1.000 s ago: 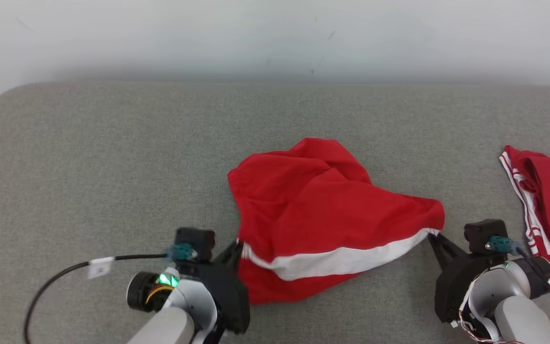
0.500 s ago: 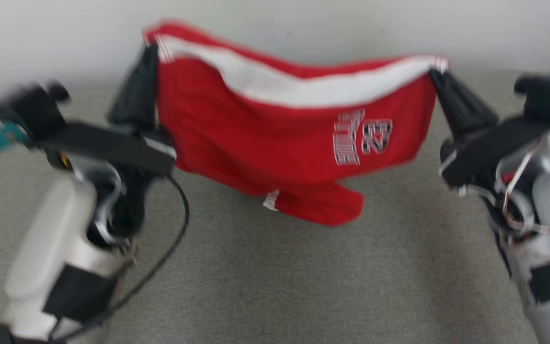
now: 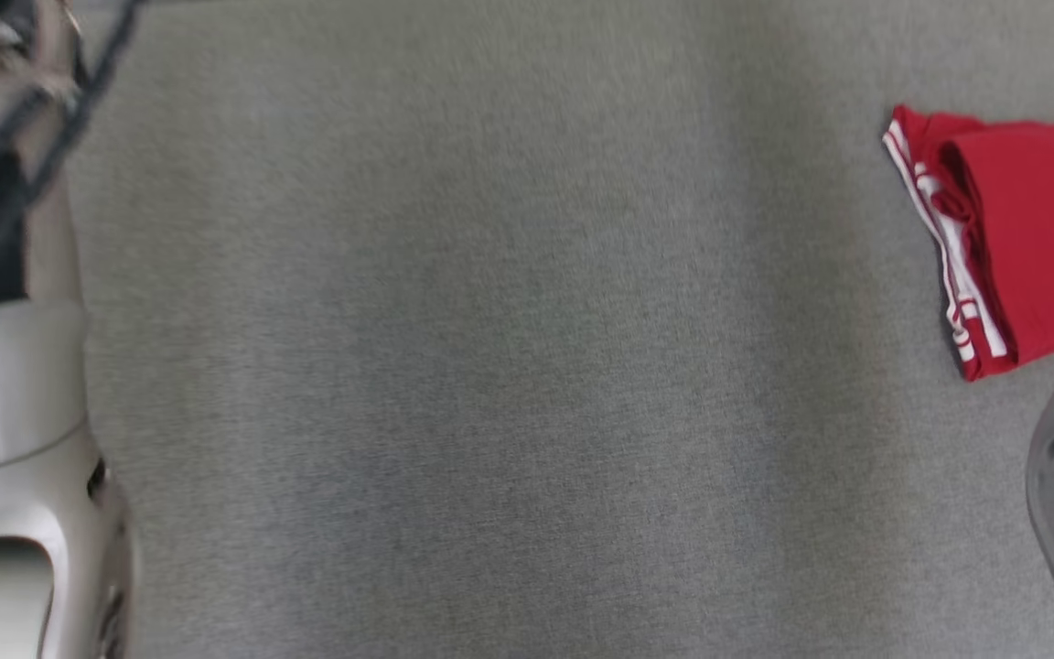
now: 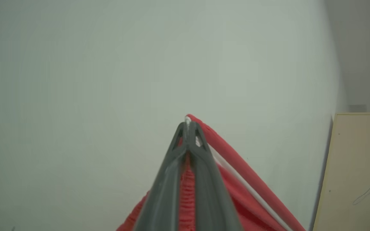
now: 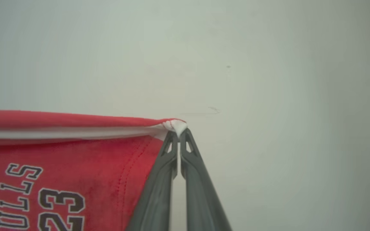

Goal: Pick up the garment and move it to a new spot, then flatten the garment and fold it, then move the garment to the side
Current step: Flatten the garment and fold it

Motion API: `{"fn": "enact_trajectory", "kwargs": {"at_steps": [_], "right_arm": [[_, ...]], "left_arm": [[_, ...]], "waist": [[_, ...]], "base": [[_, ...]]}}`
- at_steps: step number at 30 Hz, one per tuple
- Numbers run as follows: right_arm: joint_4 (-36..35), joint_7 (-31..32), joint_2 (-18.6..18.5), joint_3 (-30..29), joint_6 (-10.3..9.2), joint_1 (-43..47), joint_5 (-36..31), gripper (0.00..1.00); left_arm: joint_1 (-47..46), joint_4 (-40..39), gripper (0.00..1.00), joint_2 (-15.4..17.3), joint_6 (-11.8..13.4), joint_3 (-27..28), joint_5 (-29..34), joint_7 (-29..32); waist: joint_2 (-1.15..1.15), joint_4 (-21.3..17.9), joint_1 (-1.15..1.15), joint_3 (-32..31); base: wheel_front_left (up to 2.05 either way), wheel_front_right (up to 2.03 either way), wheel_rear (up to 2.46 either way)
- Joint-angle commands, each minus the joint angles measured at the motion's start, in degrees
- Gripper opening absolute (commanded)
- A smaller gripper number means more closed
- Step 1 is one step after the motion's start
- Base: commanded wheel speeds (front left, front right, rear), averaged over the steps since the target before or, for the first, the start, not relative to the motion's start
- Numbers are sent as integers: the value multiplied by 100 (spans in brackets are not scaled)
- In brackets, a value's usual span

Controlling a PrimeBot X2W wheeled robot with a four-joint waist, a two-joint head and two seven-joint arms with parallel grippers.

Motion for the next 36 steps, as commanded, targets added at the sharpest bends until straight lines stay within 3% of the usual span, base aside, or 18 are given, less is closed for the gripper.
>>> {"fn": "enact_trajectory", "kwargs": {"at_steps": [1, 4, 6, 8, 13, 16, 19, 24, 29, 36], "right_arm": [[6, -158, 22, -204, -66, -198, -222, 0], [54, -224, 50, -102, -68, -188, -474, 0], [251, -177, 37, 188, -64, 15, -701, 0], [492, -29, 7, 671, -44, 227, -788, 0], [1016, 313, -177, 1900, -40, 955, -257, 0], [983, 586, -435, 2742, -40, 1500, 430, 0], [566, 913, -862, 3185, -40, 2106, 1228, 0], [-715, 1603, -1603, 3396, -39, 3557, 2314, 0], [-1907, 2362, -2179, 3277, -39, 5044, 2692, 0], [-3048, 3268, -2337, 2760, -39, 6858, 2724, 0]], "left_arm": [[-194, -244, 0, -56, -14, 631, 52, -100], [-70, -372, 0, -232, -43, 865, 87, -100], [239, -478, 0, -299, -64, 657, 140, -85], [679, -560, 0, -155, -69, 342, 105, -66], [2217, -633, 0, 92, -77, -342, -325, -66], [3239, -550, 0, 95, -76, -191, -834, -67], [4153, -459, 0, -189, -78, 45, -1368, -66], [5455, -651, 0, -68, -74, -439, -1831, -66], [6260, -827, 0, 116, -76, -697, -2039, -66], [7178, -833, 0, 385, -77, -1151, -2078, -41]], "waist": [[-1, -212, -2, 464], [-1, -217, -2, 570], [-1, -232, -2, 654], [-1, -240, -2, 710], [-1, -214, -2, 620], [-1, -156, -2, 402], [-1, -44, -2, 14], [-1, 109, -2, -687], [-1, 178, -2, -1234], [-1, 188, -2, -1809]], "base": [[0, 0, 0], [0, 0, 0], [0, 0, 0], [0, 0, 0], [0, 0, 0], [0, 0, 0], [0, 0, 0], [0, 0, 0], [0, 0, 0], [0, 0, 0]]}}
